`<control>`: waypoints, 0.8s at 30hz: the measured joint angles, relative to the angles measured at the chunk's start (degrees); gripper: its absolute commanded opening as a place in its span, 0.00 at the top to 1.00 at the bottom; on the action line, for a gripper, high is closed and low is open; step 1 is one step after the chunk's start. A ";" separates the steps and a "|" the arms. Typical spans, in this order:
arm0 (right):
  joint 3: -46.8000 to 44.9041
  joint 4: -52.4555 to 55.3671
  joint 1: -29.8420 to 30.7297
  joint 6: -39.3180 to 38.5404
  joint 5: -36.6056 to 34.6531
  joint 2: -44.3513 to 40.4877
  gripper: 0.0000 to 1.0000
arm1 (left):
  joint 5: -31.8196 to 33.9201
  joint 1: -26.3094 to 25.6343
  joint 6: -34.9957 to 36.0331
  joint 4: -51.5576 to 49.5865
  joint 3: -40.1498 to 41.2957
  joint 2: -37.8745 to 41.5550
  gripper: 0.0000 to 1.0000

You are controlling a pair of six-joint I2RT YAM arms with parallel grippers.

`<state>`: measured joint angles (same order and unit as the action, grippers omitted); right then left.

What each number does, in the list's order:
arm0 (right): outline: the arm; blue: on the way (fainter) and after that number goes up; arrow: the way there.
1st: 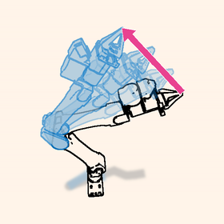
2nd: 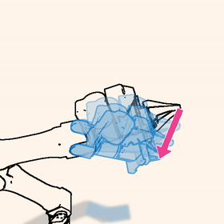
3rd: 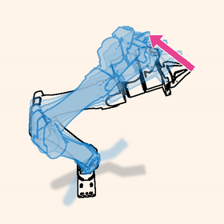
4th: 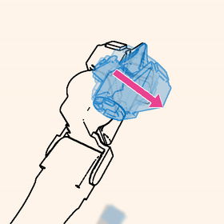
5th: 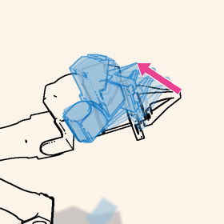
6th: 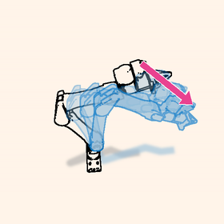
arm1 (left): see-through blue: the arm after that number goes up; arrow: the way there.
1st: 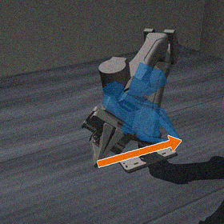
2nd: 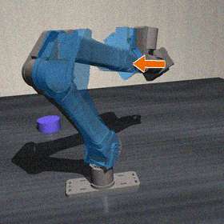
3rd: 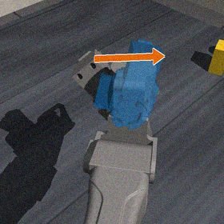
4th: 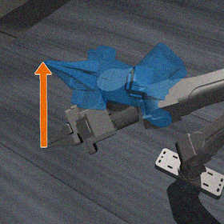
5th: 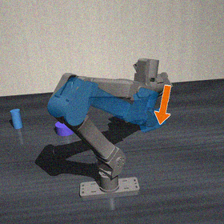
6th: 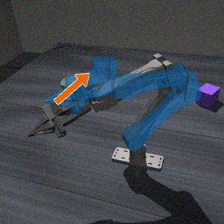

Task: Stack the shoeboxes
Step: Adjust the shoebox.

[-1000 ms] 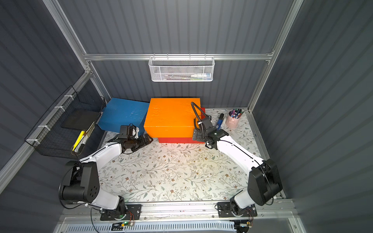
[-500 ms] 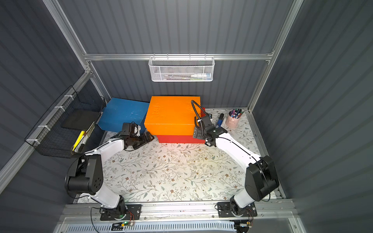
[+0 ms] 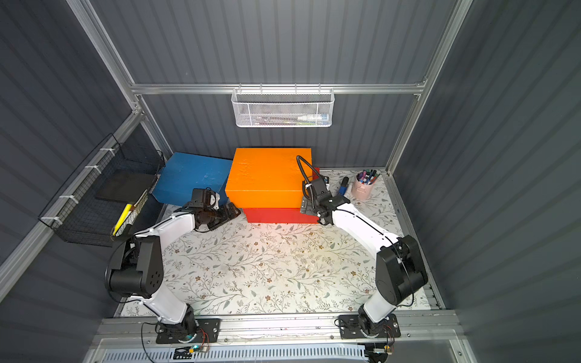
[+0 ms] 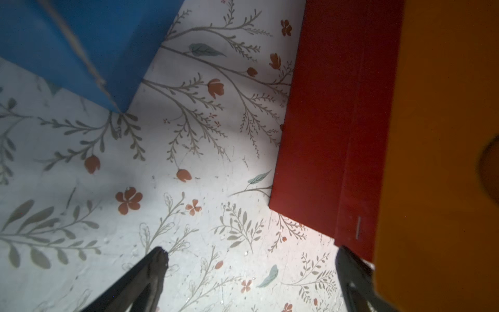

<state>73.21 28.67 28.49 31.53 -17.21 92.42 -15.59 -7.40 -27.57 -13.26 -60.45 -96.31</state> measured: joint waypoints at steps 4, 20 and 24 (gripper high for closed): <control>0.00 0.07 0.00 0.20 -0.02 0.00 0.01 | -0.07 0.00 -0.02 0.00 -0.24 -0.52 0.01; -8.24 -2.14 -0.13 2.14 1.14 -20.00 0.01 | 1.27 -0.79 -5.64 12.11 16.26 20.98 0.01; -12.48 -6.56 -0.68 2.10 0.39 -27.30 0.01 | 3.63 -0.81 -10.69 9.16 13.29 24.48 0.01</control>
<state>60.73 22.11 27.81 33.63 -16.82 65.12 -11.97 -8.21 -38.26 -4.10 -47.16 -71.83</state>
